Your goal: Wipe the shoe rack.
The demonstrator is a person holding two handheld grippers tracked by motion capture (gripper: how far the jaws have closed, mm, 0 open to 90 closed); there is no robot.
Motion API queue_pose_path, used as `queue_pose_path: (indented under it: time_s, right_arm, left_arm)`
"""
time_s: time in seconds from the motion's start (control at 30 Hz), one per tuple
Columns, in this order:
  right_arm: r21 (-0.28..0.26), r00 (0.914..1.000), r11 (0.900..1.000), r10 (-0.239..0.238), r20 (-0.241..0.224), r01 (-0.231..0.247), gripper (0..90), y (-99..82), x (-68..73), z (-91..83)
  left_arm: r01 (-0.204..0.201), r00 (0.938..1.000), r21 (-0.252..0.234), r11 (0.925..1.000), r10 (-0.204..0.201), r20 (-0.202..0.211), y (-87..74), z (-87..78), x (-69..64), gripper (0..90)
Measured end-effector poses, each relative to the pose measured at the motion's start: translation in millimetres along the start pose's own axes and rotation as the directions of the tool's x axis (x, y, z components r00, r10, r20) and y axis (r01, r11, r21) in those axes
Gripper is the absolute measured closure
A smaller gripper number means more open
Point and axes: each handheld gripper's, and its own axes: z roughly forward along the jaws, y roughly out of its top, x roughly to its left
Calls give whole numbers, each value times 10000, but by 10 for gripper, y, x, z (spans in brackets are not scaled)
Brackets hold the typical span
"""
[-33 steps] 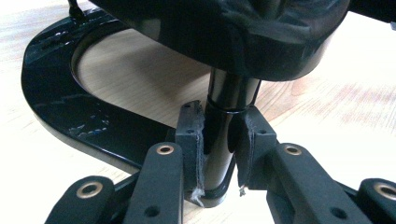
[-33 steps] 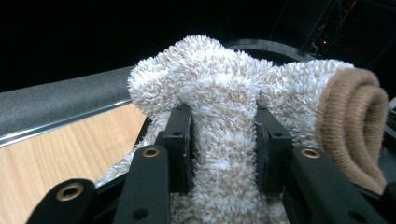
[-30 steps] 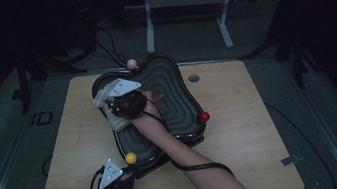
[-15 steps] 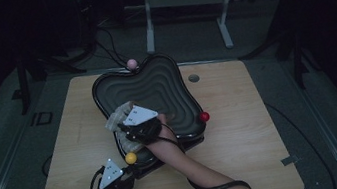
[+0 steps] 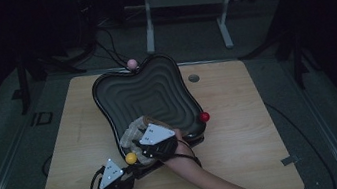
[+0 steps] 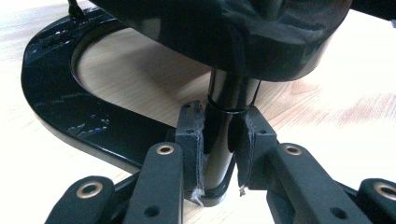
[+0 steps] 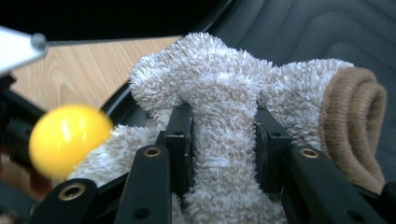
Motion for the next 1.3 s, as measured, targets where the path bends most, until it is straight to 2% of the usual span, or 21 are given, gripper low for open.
queue_pose_path:
  time_s: [0.2, 0.57, 0.77, 0.8, 0.83, 0.93, 1.13, 1.3]
  right_arm:
    - [167, 9994, 9994, -313, 135, 311, 641, -105, -27, -117]
    - [301, 9968, 9989, 330, 728, -353, 638, -231, -325, -240]
    - [347, 9892, 9963, 734, 1266, -784, 638, -331, -490, -337]
    - [394, 9830, 9943, 917, 1593, -991, 637, -390, -591, -395]
    - [446, 9795, 9944, 860, 1823, -956, 637, -425, -639, -427]
    - [409, 9761, 9903, 1233, 1790, -1326, 637, -526, -757, -512]
    - [398, 9732, 9902, 1238, 1939, -1339, 637, -553, -766, -526]
    - [336, 9722, 9884, 1392, 1882, -1480, 637, -553, -784, -515]
  left_arm:
    - [21, 10000, -8, 10000, -21, 17, -3, -2, 1, 731]
    - [71, 10000, 4, 10000, -71, 12, -3, -3, 2, 730]
    - [78, 10000, 20, 10000, -78, 18, -3, -6, 3, 730]
    - [72, 10000, 24, 10000, -72, 22, -1, -5, 4, 730]
    - [76, 10000, 20, 10000, -76, 28, -1, -5, 4, 730]
    - [72, 10000, 16, 10000, -72, 32, -3, -5, 4, 730]
    - [145, 9999, -22, 9999, -145, 67, -7, -4, 11, 729]
    - [188, 9998, -38, 9998, -187, 83, -2, 6, 43, 727]
